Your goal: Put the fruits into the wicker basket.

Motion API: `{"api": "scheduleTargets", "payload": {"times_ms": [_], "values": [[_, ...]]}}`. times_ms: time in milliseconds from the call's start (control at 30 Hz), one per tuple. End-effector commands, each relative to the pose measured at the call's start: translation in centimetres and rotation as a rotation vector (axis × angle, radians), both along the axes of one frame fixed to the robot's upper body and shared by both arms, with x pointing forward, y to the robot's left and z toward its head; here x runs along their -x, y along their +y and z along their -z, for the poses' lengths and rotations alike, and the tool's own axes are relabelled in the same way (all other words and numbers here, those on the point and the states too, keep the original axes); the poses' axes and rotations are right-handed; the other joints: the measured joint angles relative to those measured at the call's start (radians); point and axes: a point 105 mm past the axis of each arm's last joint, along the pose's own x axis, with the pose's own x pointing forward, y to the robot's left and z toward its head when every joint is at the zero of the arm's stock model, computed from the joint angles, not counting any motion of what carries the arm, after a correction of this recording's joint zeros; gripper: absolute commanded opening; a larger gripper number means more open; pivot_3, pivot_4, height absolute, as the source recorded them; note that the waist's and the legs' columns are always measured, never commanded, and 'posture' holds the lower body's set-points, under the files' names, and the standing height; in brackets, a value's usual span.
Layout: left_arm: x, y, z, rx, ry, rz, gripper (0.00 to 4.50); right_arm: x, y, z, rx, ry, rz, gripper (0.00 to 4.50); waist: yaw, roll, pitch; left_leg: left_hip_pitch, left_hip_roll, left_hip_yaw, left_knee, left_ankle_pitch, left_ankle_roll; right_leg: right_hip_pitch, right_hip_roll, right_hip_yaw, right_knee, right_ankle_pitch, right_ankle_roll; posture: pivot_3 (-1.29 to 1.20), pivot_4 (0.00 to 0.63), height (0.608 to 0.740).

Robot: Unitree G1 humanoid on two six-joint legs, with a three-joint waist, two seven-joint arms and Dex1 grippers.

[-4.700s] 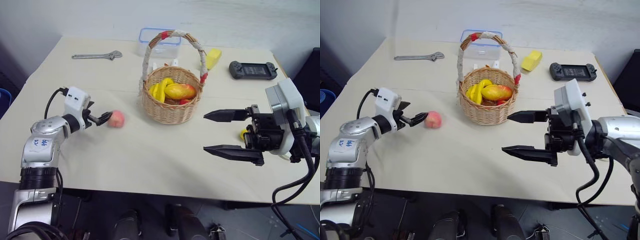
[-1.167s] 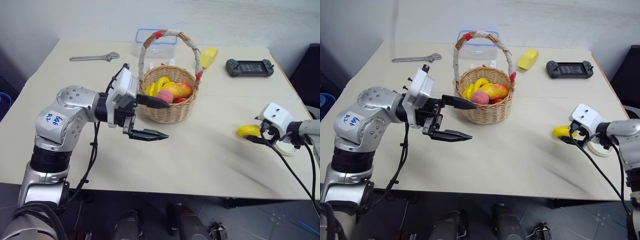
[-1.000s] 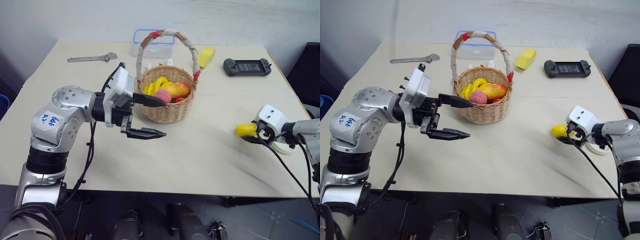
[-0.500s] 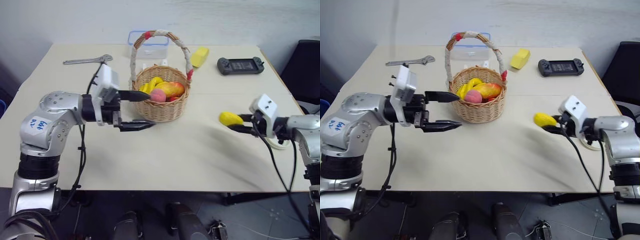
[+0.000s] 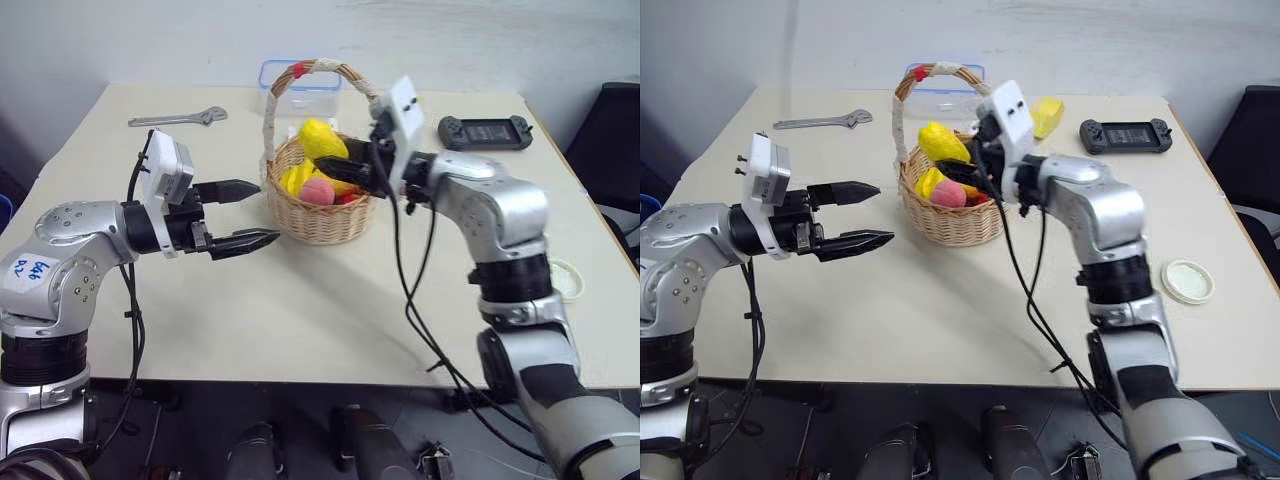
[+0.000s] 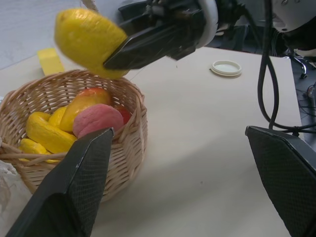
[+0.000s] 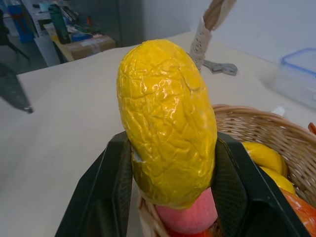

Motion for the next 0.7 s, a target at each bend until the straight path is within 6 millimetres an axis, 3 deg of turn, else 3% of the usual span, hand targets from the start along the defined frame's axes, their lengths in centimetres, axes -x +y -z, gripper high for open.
{"api": "scheduleTargets", "payload": {"times_ms": [33,67,200,333,533,600,700], "values": [[0.4,0.0,-1.5,0.011,-0.075,-0.005,4.5,-1.4,0.3,-0.8,0.003,-0.047,0.057,1.75,-0.001,0.0,0.0,0.0,0.0,0.0,0.0,0.0,0.0,0.0,0.0,0.0,0.0,0.0,0.0,0.0,0.15,0.74],[0.4,0.0,-1.6,0.012,-0.077,-0.009,4.5,-1.8,0.4,-0.7,0.007,-0.045,0.069,1.75,-0.001,0.0,0.0,-0.001,0.0,0.0,0.0,0.0,-0.001,0.0,0.0,0.0,0.0,0.0,0.0,0.0,0.15,0.74],[0.3,0.0,-1.6,0.014,-0.079,-0.013,4.5,-2.3,0.7,-0.8,0.0,-0.054,0.082,3.06,-0.003,0.0,0.0,-0.001,0.001,0.0,-0.002,-0.001,-0.002,-0.002,0.001,0.0,-0.001,0.0,0.0,0.0,0.15,0.74],[0.4,-0.1,-1.6,0.018,-0.077,-0.01,4.5,-0.9,-0.1,-2.6,-0.046,-0.09,0.048,4.46,-0.004,0.0,0.0,-0.001,0.002,0.0,-0.002,-0.001,-0.004,-0.003,0.002,0.0,-0.001,0.0,-0.001,0.0,0.15,0.74],[0.4,-0.4,-1.6,0.024,-0.075,0.0,4.5,4.9,-5.0,-4.3,-0.132,-0.082,-0.024,4.46,0.011,0.0,0.0,-0.002,0.002,-0.001,-0.003,-0.002,-0.005,-0.002,0.002,-0.001,-0.001,-0.001,-0.001,0.0,0.15,0.74],[0.0,-0.3,-1.7,0.028,-0.078,-0.004,4.5,5.2,-7.8,-3.4,-0.122,-0.068,0.074,4.46,0.013,0.0,0.0,-0.002,0.002,0.0,-0.002,-0.002,-0.004,-0.002,0.002,-0.001,-0.002,-0.001,-0.001,0.0,0.15,0.74],[-0.5,-0.4,-2.0,0.042,-0.088,-0.008,4.5,4.6,-9.9,-2.7,-0.137,-0.058,0.192,4.46,0.007,0.0,0.0,-0.001,0.002,0.0,-0.001,-0.003,-0.001,-0.001,0.002,0.0,-0.002,-0.001,-0.001,0.0,0.15,0.74]]}}
